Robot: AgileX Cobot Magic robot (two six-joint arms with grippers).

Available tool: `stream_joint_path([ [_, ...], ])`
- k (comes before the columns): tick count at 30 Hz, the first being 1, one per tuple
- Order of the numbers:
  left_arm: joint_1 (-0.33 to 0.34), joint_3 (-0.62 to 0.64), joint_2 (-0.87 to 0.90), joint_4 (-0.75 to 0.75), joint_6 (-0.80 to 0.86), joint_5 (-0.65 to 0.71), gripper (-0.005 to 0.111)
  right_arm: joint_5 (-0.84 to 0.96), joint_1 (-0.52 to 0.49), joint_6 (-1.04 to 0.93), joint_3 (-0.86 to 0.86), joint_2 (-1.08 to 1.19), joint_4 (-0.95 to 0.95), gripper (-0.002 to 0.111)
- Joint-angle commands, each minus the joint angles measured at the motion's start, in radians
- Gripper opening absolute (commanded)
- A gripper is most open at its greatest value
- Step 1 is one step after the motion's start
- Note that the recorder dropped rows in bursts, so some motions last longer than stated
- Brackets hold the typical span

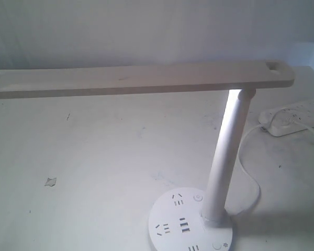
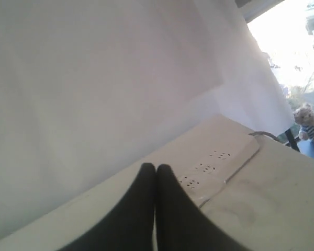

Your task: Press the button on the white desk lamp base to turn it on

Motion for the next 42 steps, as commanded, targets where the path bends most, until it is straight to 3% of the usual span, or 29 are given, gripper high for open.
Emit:
stream_joint_path([
  [1,-0.005,0.003,-0.004,-0.003,-0.003,0.003,0.0,0.107,-0.002,-0.303,0.002,-0.005,-0.005,0.0],
  [5,-0.005,0.003,-0.004,-0.003,-0.003,0.003,0.0,0.138,-0.002,-0.395,0.002,-0.005,-0.005,0.0],
  [11,-0.005,0.003,-0.004,-0.003,-0.003,0.003,0.0,0.092,-0.002,-0.099,-0.037,-0.005,-0.005,0.0],
  [19,-0.005,0.003,-0.004,-0.003,-0.003,0.003,0.0,0.019,-0.002,-0.163,-0.141,-0.005,-0.036,0.0],
  [23,-0.005,0.003,-0.004,-0.003,-0.003,0.003,0.0,0.045,-0.002,0.026,-0.139,-0.005,-0.439,0.0],
  [28,-0.005,0.003,-0.004,-0.003,-0.003,0.003,0.0,0.081,-0.002,0.91,-0.124,-0.005,-1.341,0.0],
  [30,-0.005,0.003,-0.004,-0.003,-0.003,0.003,0.0,0.146,-0.002,1.322,-0.124,-0.005,-1.777,0.0],
  [32,-0.005,0.003,-0.004,-0.003,-0.003,0.003,0.0,0.224,-0.002,1.655,-0.122,-0.005,-2.076,0.0],
  [34,-0.005,0.003,-0.004,-0.003,-0.003,0.003,0.0,0.305,-0.002,1.825,-0.103,-0.005,-2.194,0.0],
  [42,-0.005,0.003,-0.004,-0.003,-0.003,0.003,0.0,0.335,-0.002,1.768,0.002,-0.005,-2.162,0.0],
])
